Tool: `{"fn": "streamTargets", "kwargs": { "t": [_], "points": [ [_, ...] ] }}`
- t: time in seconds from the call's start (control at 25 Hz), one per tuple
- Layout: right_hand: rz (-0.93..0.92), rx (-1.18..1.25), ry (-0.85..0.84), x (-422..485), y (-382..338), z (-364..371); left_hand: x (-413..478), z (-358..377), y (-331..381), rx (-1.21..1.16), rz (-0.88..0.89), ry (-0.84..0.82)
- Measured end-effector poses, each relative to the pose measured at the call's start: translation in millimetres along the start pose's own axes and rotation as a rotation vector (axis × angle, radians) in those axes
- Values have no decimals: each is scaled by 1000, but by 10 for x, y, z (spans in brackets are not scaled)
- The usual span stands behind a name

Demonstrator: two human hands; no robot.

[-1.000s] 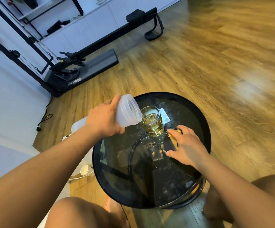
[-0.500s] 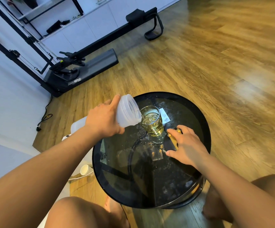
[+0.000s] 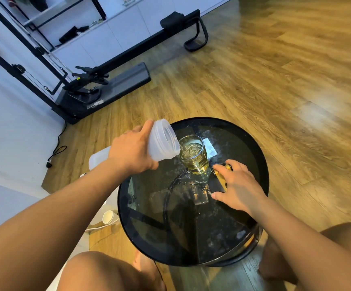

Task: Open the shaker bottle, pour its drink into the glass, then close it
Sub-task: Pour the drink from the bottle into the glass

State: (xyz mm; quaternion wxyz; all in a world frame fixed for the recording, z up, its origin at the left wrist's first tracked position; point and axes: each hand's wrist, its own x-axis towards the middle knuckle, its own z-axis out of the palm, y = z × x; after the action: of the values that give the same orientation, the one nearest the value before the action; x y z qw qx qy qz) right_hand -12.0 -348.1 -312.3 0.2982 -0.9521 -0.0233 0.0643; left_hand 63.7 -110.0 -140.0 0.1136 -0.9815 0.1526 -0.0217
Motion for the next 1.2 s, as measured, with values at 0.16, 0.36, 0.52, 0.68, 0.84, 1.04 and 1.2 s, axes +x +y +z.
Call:
{"fn": "streamTargets", "kwargs": {
  "t": [0.16, 0.36, 0.52, 0.68, 0.84, 1.04, 1.2],
  "points": [
    [4, 1, -2, 8, 0, 6, 9, 2, -11, 8, 2, 8],
    [-2, -8, 6, 21, 4, 10, 30, 3, -15, 33, -2, 9],
    [2, -1, 5, 21, 9, 20, 49, -8, -8, 26, -6, 15],
    [5, -2, 9, 25, 16, 31, 67, -45, 11, 41, 0, 10],
    [10, -3, 13, 35, 20, 45, 92, -70, 38, 31, 18, 20],
    [7, -9, 25, 41, 26, 60, 117, -96, 37, 81, 25, 17],
    [6, -7, 24, 37, 24, 61, 159, -122, 43, 134, 49, 31]
  ]
}}
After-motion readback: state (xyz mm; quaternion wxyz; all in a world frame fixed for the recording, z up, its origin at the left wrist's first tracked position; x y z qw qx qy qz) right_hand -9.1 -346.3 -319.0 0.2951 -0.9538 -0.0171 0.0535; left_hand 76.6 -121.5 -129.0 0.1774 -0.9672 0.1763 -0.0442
